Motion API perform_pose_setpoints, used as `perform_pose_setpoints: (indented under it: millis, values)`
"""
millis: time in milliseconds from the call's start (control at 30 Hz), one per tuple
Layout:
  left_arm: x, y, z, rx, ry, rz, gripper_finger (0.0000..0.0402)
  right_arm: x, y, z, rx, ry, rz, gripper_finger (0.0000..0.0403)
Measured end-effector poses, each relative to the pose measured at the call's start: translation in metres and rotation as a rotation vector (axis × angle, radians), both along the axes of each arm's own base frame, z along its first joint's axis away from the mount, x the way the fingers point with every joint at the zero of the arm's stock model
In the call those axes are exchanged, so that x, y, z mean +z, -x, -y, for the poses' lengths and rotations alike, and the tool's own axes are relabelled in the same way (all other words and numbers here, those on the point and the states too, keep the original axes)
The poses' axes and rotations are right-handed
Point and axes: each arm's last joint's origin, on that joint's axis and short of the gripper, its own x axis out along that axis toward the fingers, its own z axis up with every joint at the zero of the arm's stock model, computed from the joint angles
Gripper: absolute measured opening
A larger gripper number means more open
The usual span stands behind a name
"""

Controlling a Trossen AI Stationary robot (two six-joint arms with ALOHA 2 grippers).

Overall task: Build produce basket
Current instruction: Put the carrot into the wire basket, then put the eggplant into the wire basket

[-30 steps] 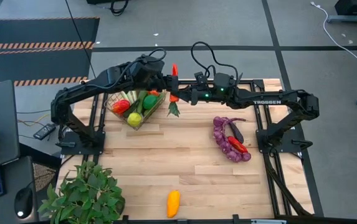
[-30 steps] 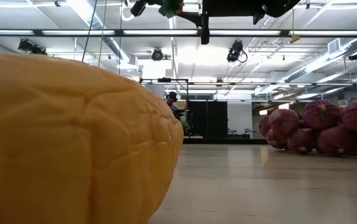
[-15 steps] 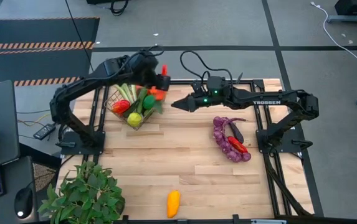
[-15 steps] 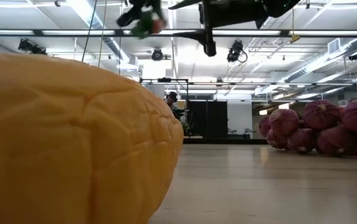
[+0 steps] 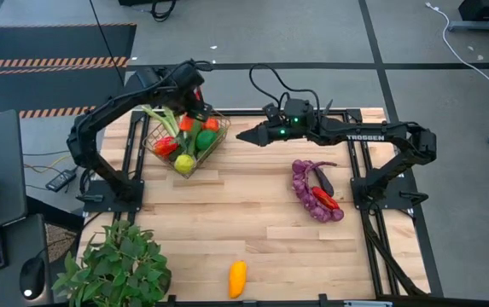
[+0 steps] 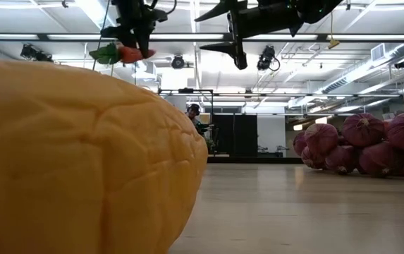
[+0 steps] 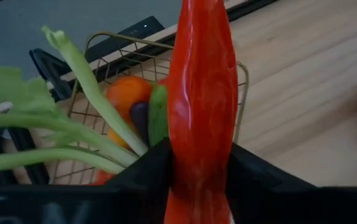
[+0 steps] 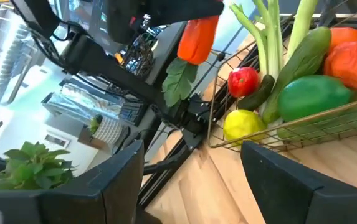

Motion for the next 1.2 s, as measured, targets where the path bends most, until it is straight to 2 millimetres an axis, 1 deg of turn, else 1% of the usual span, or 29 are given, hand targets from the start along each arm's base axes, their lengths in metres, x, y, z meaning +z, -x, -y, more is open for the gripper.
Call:
perform_pose_setpoints:
  millis: [100,300,367,467,600,667,867,967,1067,1200]
  values:
    - [-0.006,-0.002,-0.006,-0.030,-0.005,-0.043,0.0172,0.000,0.001,0.001,0.021,-0.005,0.001,0.0270]
    - [-0.012,-0.007,-0.010,-0.032,-0.004,-0.072,0.0263,0.000,0.000,-0.002,0.076,-0.039,0.003,0.0270]
    - [-0.012,-0.010,-0.008,-0.037,-0.008,-0.062,0.0285,0.000,0.000,-0.004,0.095,-0.054,0.003,0.0270]
    - [-0.012,-0.013,-0.004,-0.054,0.001,-0.060,0.0305,-0.001,-0.001,-0.008,0.129,-0.073,-0.006,0.0270]
    - [-0.011,-0.022,0.007,-0.114,0.015,-0.013,0.0313,-0.010,0.001,-0.012,0.126,-0.106,-0.100,0.0270]
    - [-0.005,-0.025,0.016,-0.153,-0.010,0.032,0.0312,-0.017,0.003,-0.013,0.099,-0.118,-0.177,0.0270]
    - [0.033,-0.022,0.048,-0.237,-0.112,0.232,0.0305,-0.038,0.015,-0.022,0.045,-0.118,-0.443,0.0270]
    - [0.047,-0.015,0.064,-0.244,-0.121,0.322,0.0305,-0.040,0.026,-0.028,-0.017,-0.097,-0.561,0.0269]
    - [0.059,-0.009,0.081,-0.255,-0.115,0.401,0.0304,-0.040,0.042,-0.034,-0.086,-0.087,-0.685,0.0269]
    - [0.068,-0.006,0.099,-0.294,-0.110,0.478,0.0304,-0.041,0.065,-0.044,-0.096,-0.097,-0.860,0.0269]
